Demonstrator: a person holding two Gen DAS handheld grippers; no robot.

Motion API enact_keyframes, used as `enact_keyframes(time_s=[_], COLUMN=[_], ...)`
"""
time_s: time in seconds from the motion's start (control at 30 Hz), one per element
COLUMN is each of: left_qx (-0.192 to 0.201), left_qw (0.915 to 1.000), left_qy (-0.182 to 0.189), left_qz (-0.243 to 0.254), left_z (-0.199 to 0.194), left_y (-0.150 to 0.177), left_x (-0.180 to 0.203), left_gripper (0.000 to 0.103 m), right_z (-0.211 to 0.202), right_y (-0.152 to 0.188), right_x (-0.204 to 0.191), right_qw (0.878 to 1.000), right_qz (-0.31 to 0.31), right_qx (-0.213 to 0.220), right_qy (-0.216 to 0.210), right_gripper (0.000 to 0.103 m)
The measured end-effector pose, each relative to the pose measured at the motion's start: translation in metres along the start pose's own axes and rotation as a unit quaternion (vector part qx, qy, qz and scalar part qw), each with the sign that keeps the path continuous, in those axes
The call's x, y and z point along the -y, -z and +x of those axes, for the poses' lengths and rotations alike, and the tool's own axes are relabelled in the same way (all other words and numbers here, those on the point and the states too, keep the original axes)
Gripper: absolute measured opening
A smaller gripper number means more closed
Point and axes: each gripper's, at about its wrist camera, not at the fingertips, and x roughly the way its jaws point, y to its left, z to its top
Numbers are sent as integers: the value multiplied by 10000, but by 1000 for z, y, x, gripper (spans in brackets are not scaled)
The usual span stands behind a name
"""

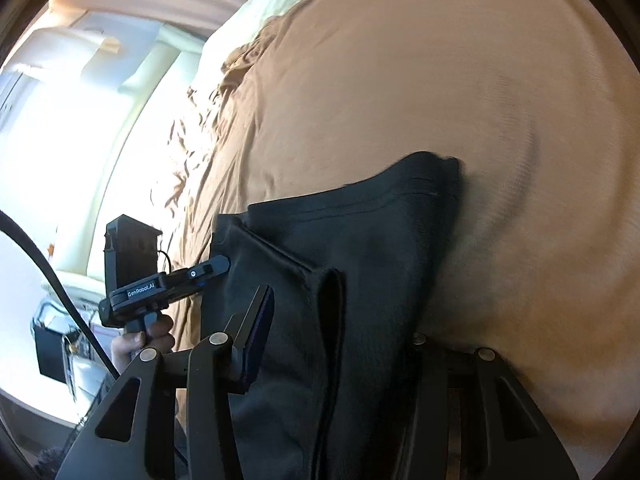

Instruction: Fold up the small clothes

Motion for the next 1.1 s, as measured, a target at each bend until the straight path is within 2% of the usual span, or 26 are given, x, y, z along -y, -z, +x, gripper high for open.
enact_keyframes(time_s=[0.03,0.07,0.1,0.17,0.2,0.33,0.63,1.1], left_qx=[11,30,38,60,80,189,473,1035], left_qw=[10000,10000,10000,9999,9998,9997,9976,9881], left_qy=[-23,-15,1,75,85,152,463,965], left_qz=[15,-1,-33,-126,-132,4,225,604], left_z=[0,-1,-2,-4,-5,-19,-71,-164], left_y=[0,0,1,0,0,4,15,60], left_x=[1,0,-2,-4,-4,3,25,73], left_gripper=[20,15,13,9,7,4,4,4], right_z=[2,4,5,5,6,-4,-30,-108], right_y=[-1,-2,-2,-2,-3,4,35,122], right_x=[-3,-5,-8,-11,-17,-46,-105,-186], right_qw=[10000,9998,9995,9980,9976,9938,9844,9675], right_qz=[-64,-106,-131,-180,-223,-665,-1203,-1687], right_qx=[-18,-19,-30,-32,10,193,514,1233], right_qy=[64,164,303,607,662,866,1174,1428], right_gripper=[43,35,22,11,10,8,8,8])
